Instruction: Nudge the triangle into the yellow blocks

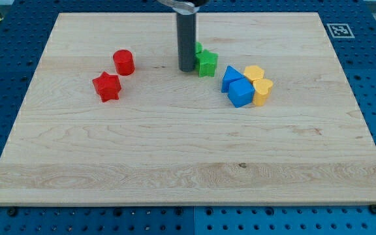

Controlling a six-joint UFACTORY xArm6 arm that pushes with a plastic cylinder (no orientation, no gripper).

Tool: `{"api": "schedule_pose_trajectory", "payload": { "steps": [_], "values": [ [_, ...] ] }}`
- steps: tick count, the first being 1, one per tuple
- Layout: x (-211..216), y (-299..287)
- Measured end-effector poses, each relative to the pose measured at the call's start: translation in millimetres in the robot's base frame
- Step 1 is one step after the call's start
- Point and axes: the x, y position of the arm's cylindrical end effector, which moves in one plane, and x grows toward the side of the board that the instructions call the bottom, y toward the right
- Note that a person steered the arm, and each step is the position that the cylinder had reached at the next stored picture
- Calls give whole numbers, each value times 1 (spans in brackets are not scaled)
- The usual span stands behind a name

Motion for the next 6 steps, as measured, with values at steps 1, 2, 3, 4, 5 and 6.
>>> {"api": "schedule_pose_trajectory", "payload": {
  "steps": [1, 2, 3, 4, 5, 6],
  "values": [
    [3, 0],
    [29, 0],
    [38, 47],
    [38, 99],
    [38, 99],
    [37, 70]
  ]
}}
